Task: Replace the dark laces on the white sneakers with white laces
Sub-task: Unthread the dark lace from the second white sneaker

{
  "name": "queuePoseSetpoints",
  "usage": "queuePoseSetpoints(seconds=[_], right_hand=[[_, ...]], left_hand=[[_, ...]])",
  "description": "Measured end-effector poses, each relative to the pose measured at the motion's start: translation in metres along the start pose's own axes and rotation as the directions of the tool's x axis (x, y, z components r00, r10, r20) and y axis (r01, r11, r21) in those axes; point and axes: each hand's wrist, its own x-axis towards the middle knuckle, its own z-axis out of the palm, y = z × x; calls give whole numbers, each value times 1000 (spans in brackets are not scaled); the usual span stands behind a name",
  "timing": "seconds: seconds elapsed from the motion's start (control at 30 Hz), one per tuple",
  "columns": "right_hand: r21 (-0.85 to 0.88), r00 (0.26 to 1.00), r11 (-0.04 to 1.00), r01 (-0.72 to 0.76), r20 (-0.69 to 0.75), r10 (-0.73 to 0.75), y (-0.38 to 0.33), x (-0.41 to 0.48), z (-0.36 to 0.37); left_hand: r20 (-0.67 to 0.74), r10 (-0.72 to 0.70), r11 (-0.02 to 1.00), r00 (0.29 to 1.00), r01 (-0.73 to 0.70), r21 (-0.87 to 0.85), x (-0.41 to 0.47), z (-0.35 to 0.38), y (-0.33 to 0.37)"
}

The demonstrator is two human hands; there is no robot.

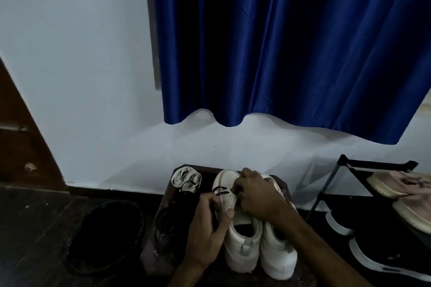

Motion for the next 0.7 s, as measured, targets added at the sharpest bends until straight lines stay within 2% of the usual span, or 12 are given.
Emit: queuePoseSetpoints(seconds=[0.1,0.17,0.23,0.3,0.37,0.4,0.47,0.57,0.63,0.7], right_hand=[[-12,1000,1000,16,3,-16,-1,0,2],[29,997,999,18,-79,-16,1,-1,4],[241,964,971,2,-258,62,5,-2,7],[493,882,870,-26,-399,253,14,-3,10],[671,823,737,-79,-373,428,22,-1,10],[691,829,713,-119,-325,454,25,0,10],[596,887,791,-138,-281,367,24,1,5],[418,941,903,95,-334,56,16,2,-9],[152,978,978,146,-169,-120,7,5,-15],[-90,996,992,86,0,-87,0,8,-17]], left_hand=[[11,23,998,1000,-23,58,-1,-3,4],[47,80,992,996,-84,94,-1,-5,8],[93,144,980,985,-155,125,0,-6,12],[115,184,968,976,-200,149,-1,-7,15],[113,193,966,975,-209,155,-1,-7,16],[110,192,966,975,-208,156,-2,-7,15],[112,191,965,975,-208,162,-2,-7,14],[119,208,961,971,-226,157,-2,-6,14],[112,237,954,965,-253,160,-2,-7,13],[105,242,954,965,-256,157,-2,-8,13]])
